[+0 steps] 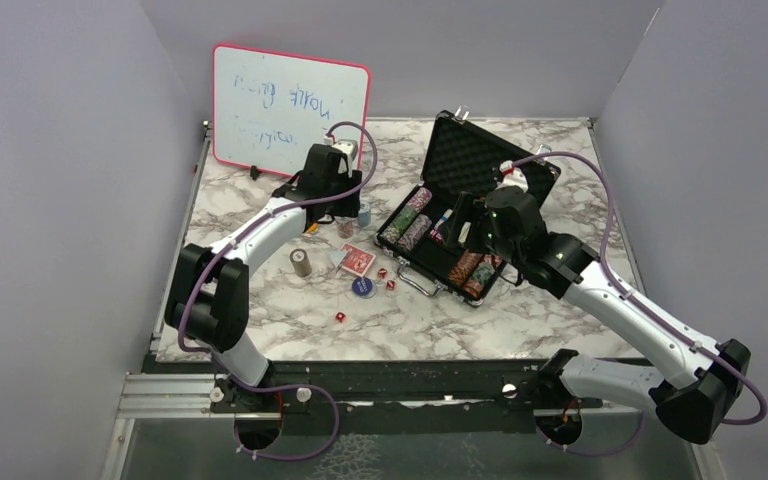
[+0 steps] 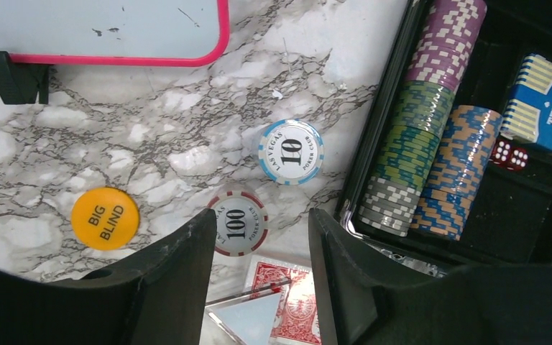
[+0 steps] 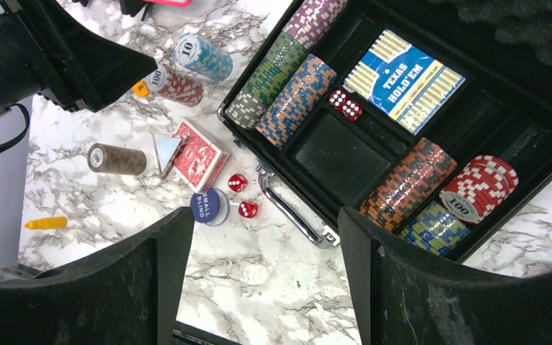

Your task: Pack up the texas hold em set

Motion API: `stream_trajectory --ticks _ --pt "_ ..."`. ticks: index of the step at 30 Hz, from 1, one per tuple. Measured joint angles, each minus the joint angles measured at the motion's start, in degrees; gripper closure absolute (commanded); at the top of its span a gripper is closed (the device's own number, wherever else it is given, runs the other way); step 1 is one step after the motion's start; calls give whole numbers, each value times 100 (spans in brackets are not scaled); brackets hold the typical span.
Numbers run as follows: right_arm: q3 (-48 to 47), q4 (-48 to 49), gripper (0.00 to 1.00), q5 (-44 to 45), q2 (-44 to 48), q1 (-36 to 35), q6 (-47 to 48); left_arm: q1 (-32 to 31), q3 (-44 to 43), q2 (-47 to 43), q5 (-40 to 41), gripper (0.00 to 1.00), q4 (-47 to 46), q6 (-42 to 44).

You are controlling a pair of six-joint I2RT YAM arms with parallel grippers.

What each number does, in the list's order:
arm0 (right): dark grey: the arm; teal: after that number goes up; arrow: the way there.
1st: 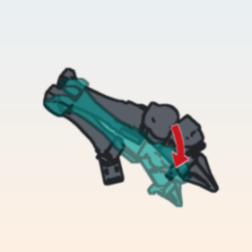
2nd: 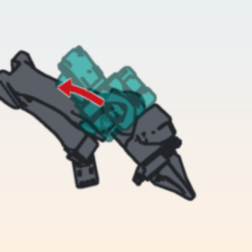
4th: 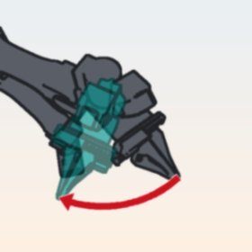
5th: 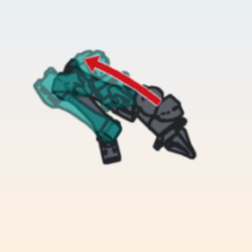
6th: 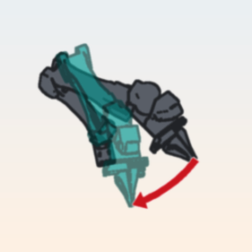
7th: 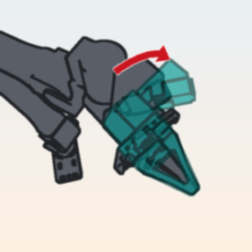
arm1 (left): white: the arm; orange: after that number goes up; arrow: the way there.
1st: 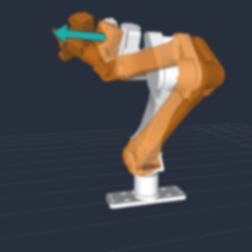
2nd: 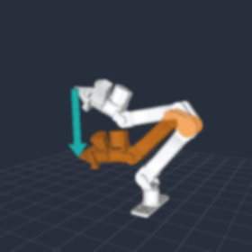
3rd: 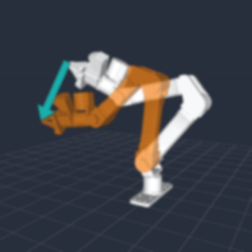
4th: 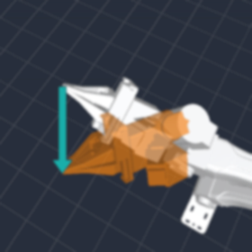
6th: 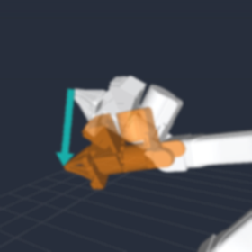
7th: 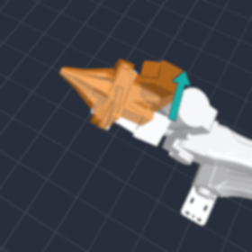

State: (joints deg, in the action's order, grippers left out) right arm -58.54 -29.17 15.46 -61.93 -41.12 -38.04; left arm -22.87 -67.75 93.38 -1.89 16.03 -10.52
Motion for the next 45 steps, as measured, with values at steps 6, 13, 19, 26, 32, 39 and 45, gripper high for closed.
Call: stream_trajectory --ticks 6,13,19,26,32,39,45 --pt "0 37 28 -66 -109 0 -9 0 155 7 155 39 4 55" --pt "0 83 28 -166 -173 0 -9 0 195 264 243 37 37 50" --pt "2 85 28 -190 -184 0 -9 0 136 791 286 55 33 42" --pt "2 107 30 -219 -181 -2 79 0 122 857 341 79 42 35" --pt "74 450 28 -730 -146 0 774 7 122 306 13 80 557 188" --pt "83 1121 17 -2511 -197 0 2017 20 2 -1047 -1803 80 1329 264" --pt "-136 1331 13 -3829 -693 -2 2618 -9 -140 -1493 -3834 80 1456 129"
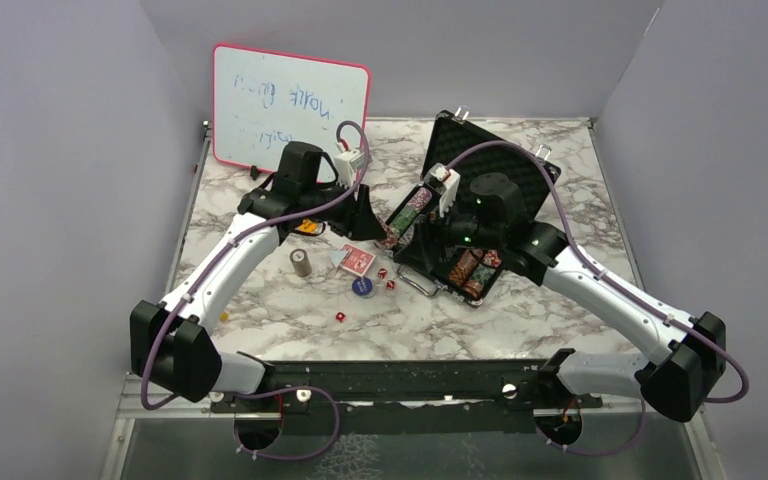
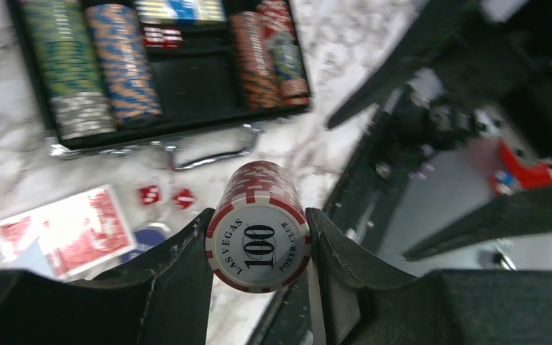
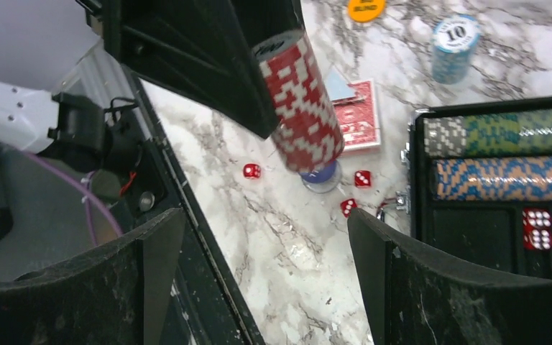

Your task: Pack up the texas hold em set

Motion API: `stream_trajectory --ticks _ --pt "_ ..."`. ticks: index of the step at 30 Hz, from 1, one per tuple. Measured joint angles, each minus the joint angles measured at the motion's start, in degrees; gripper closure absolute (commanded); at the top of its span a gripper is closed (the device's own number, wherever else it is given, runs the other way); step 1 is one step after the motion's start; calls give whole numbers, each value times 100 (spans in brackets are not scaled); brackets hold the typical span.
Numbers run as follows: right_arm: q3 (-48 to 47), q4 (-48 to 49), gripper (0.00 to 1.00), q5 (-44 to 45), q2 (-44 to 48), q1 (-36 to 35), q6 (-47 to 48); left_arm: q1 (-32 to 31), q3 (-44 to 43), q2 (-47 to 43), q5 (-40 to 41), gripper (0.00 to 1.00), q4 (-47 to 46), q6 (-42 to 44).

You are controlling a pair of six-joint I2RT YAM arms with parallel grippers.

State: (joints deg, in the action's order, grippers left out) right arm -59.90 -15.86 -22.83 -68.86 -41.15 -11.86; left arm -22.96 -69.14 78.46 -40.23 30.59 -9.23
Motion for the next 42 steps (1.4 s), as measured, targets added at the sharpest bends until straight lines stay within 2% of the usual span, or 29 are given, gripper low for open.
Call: stream_trajectory --ticks 6,12,16,18,20,22,23,26,31,34,37,42 --pt "-188 -7 12 -870 -151 0 439 -28 28 -232 -1432 80 136 15" --pt "-352 -22 15 -1447 -240 0 743 -118 144 -494 -2079 79 173 26" --pt "-431 -28 25 -1674 -363 0 833 -168 157 -529 -2312 79 170 -42" --pt "-474 -26 36 -1725 -448 0 857 -179 160 -529 -2371 78 170 -103" --pt "-494 -37 49 -1779 -533 0 874 -181 160 -529 -2391 74 166 -144" --pt "-522 -63 61 -1921 -608 0 802 -173 168 -529 -2350 64 138 -186" --pt "-529 -70 72 -1954 -619 -15 798 -162 177 -529 -2347 56 122 -203" --pt "-531 -74 82 -2011 -621 -26 706 -162 190 -549 -2326 39 79 -302" --pt "-442 -35 85 -1991 -588 -26 481 -166 472 -833 -2120 27 -785 -1047" --pt "-243 -9 90 -1915 -457 -24 286 -166 767 -1014 -1858 26 -1659 -1692" --pt "-66 17 91 -1738 -339 -24 87 -166 994 -1064 -1547 26 -2500 -2337" --pt "236 162 91 -1386 -72 -24 -258 -164 1231 -1045 -1311 23 -2710 -2704"
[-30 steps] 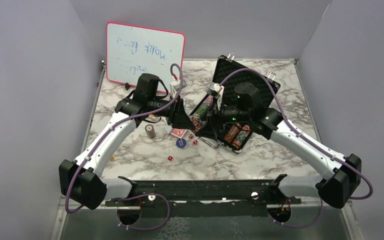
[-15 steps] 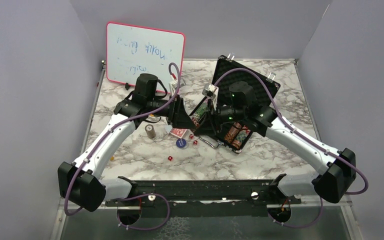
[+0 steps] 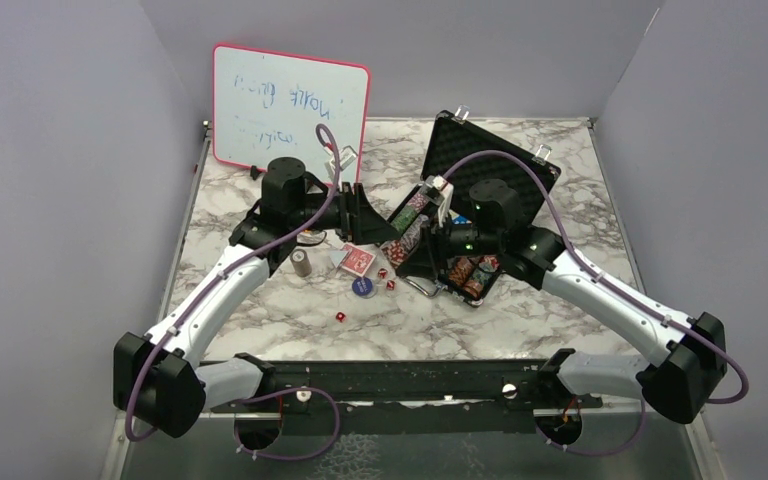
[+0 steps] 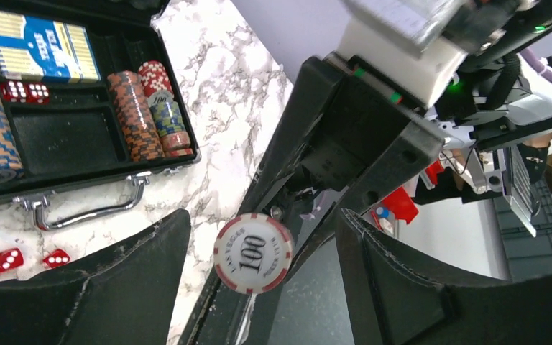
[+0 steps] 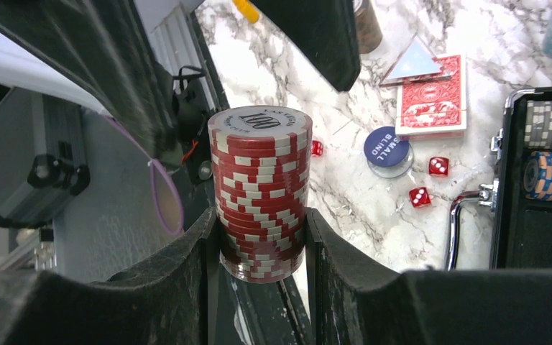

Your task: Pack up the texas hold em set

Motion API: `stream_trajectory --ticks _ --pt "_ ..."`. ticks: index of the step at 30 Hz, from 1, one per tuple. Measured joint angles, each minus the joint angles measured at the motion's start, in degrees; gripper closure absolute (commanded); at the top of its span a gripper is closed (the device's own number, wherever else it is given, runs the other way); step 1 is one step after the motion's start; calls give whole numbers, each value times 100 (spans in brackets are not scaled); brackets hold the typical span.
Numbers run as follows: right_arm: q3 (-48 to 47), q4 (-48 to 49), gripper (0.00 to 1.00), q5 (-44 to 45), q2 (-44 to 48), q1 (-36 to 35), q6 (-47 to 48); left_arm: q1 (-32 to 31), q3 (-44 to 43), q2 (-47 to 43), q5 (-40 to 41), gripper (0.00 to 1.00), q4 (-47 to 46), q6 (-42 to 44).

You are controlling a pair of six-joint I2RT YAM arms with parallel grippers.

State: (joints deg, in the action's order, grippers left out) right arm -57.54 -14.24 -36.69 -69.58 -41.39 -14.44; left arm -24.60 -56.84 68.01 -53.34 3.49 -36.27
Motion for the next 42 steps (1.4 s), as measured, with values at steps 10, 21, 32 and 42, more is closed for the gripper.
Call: stream_trajectory --ticks 10,21,32,42 --pt "42 278 88 319 101 0 -223 -2 455 26 0 53 -57 -461" --pt "85 315 53 291 -68 35 -334 -24 625 33 46 79 -306 -798" --pt "46 608 41 184 -328 35 -551 -17 802 37 186 82 -339 -903" --pt "-9 691 67 157 -546 57 -551 -11 802 63 225 65 -251 -861"
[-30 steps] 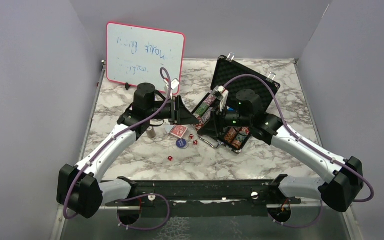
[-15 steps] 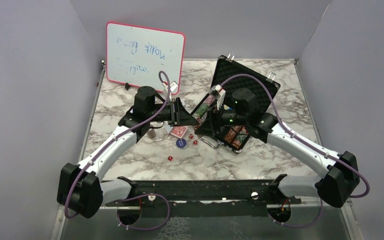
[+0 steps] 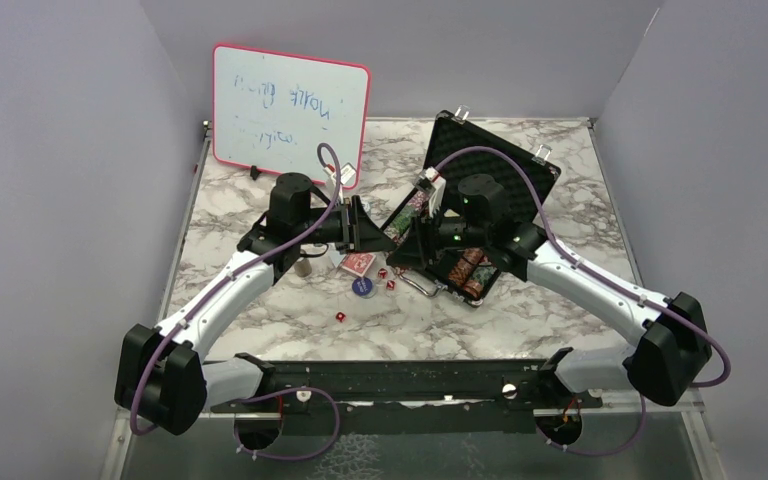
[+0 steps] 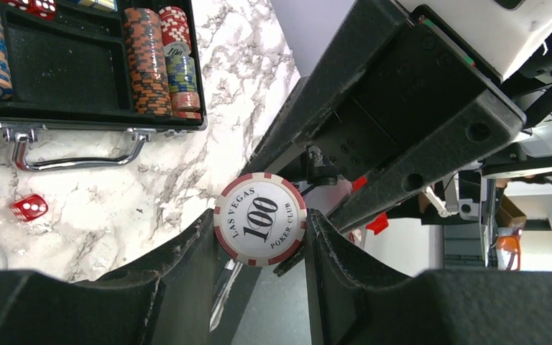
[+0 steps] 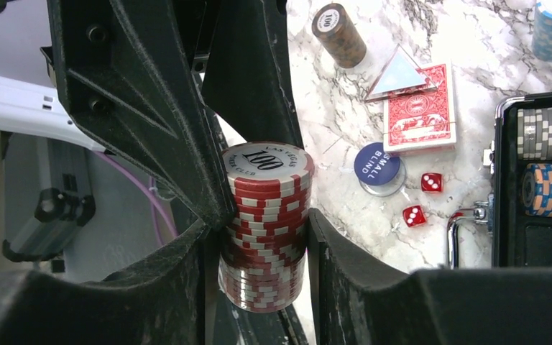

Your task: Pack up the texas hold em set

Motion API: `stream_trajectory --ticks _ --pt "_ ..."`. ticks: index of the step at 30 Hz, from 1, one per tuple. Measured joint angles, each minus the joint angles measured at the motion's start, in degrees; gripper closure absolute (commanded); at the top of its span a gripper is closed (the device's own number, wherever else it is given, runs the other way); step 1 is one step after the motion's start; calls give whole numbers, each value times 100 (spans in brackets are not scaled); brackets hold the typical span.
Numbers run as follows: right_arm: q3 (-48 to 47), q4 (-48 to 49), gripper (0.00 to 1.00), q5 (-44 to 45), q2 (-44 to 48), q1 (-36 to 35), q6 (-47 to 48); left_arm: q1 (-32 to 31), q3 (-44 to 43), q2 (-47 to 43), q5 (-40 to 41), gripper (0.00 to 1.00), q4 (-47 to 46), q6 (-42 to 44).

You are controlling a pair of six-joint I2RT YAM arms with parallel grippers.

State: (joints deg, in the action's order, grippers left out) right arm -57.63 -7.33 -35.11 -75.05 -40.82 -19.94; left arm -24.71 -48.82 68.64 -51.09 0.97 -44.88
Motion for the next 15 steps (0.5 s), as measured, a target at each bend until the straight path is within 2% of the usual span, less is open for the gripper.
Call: stream_trajectory --ticks 3,6,15 --pt "0 -7 71 9 -7 0 4 11 -9 20 11 43 46 9" --pt "0 -4 73 22 -2 -4 11 11 -66 22 142 31 149 83" --pt "378 0 78 623 328 -15 44 153 -518 26 1115 22 669 407"
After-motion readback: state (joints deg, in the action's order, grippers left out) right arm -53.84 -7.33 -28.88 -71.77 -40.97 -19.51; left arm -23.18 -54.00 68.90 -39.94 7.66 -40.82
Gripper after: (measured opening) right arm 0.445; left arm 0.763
